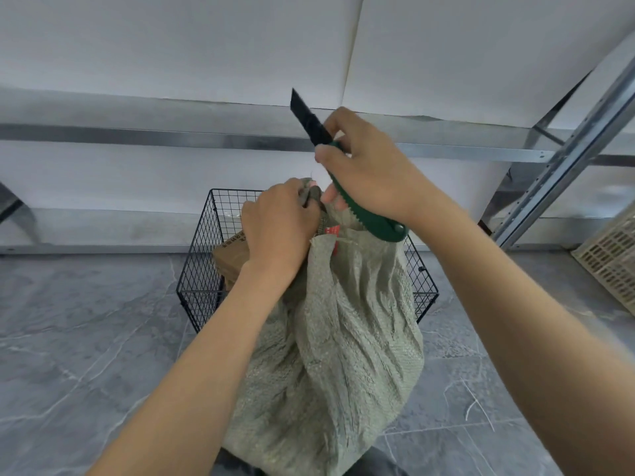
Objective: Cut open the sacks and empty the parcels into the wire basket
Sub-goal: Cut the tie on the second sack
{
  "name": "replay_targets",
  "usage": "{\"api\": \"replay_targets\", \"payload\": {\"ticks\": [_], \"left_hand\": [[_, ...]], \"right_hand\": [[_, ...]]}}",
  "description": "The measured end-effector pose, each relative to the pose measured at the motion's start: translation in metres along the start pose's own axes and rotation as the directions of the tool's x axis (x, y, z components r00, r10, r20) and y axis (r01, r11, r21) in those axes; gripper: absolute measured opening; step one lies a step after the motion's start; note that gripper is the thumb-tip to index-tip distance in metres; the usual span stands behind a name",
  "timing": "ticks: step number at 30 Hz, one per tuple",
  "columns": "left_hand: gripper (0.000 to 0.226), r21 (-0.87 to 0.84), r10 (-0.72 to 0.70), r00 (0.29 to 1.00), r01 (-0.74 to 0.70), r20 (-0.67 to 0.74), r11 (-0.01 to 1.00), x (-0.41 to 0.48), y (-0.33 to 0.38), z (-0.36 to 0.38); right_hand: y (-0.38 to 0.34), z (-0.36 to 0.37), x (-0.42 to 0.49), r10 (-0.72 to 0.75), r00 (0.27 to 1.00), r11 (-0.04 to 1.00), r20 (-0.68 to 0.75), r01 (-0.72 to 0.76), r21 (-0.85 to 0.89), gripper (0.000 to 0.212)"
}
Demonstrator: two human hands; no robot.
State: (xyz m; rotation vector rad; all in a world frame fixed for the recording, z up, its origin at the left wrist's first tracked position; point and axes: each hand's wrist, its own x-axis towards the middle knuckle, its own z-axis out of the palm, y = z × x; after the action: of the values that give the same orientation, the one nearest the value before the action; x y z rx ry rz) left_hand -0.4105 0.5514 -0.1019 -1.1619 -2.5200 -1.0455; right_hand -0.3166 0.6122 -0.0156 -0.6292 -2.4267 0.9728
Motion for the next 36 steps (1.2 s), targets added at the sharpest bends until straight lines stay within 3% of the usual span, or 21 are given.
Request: {"api": "replay_targets", "payload": {"ticks": [6,14,26,36], "left_hand": [[0.018,-0.04,-0.026,0.999,0.027,0.018,0.999,-0.001,-0.006,0.0],[0.019,0.0,-0.041,0.999,0.042,0.035,0.999,-0.001,-0.013,0.001],[0.009,0.074,0.022,0.996,-0.029,0.092,0.997,0.003,-0.018,-0.001],[0.01,0.048,0.128,0.988,-0.132,0.081,0.99,0.0,-0.018,-0.007]], "right_hand": [[0.01,-0.001,-0.01,0.164,0.967,0.973,0.195,-0.126,-0.195,0.009],[0.008,-0.022,-0.016,0.313,0.892,0.907,0.327,-0.178,-0.382,0.01],[0.001,-0.022,-0.018,0.371,0.851,0.767,0.371,-0.056,-0.639,0.017],[0.011,-0.01,-0.011,0.41,0.877,0.682,0.251,-0.112,-0.722,0.023]]}}
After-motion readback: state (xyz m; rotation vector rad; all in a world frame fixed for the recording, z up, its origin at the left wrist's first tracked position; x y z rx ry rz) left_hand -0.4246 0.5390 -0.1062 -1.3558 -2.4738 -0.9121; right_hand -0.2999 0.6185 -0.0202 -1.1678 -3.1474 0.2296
